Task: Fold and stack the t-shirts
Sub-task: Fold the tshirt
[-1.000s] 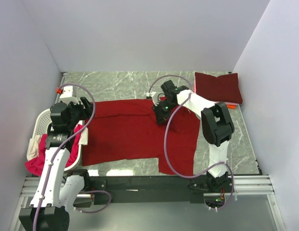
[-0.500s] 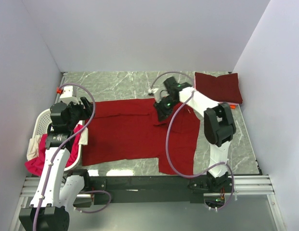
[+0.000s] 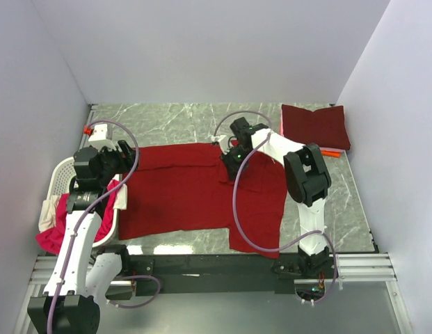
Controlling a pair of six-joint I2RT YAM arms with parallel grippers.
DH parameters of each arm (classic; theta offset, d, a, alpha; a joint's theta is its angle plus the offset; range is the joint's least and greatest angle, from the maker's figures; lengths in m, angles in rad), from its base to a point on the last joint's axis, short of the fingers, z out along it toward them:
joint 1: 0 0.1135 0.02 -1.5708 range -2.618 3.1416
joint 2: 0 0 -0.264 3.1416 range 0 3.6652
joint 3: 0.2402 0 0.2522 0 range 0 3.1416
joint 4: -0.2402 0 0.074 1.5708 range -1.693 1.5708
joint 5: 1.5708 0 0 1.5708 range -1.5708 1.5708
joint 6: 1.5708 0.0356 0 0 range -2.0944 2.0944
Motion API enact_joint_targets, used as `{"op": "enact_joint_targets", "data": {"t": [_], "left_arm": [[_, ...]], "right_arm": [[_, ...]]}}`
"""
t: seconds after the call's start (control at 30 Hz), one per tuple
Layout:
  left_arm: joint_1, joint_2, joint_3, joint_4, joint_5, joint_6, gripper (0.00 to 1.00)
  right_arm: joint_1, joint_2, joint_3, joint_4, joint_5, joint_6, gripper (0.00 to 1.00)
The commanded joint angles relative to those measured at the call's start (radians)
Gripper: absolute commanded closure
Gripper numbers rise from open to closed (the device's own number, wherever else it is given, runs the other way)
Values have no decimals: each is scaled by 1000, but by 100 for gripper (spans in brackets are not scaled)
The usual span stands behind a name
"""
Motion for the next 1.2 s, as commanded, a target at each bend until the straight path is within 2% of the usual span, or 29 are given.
{"op": "enact_joint_targets", "data": {"t": [0.0,0.17,0.37,0.6,0.7,0.73,0.77,0.83,0.9,0.93,0.97,1.17], "left_arm": [[-1,7,13,28,32,12,33],[-1,-1,10,26,31,13,32],[-1,2,10,26,31,15,32],[-1,71,7,64,63,-46,32],[-1,195,59,40,66,-129,35],[-1,284,85,19,68,-143,36],[-4,330,147,-8,63,-157,42],[-6,463,230,-69,28,-183,47],[-9,546,284,-106,-1,-203,56],[-10,627,312,-120,-7,-212,61],[-9,668,364,-127,-17,-220,72],[-9,879,505,-133,-112,-270,78]], "right_arm": [[48,-21,5,11,40,3,78],[79,-5,40,-1,67,12,79],[42,-40,77,-33,41,-3,78],[-205,-58,186,3,33,47,69],[-302,-9,258,25,56,108,60],[-325,6,273,34,71,136,56],[-355,20,290,43,80,159,55],[-386,60,333,53,80,207,53],[-412,92,365,72,93,256,52],[-417,103,378,76,93,263,52],[-423,126,390,76,94,273,52],[-429,189,428,79,111,303,52]]}}
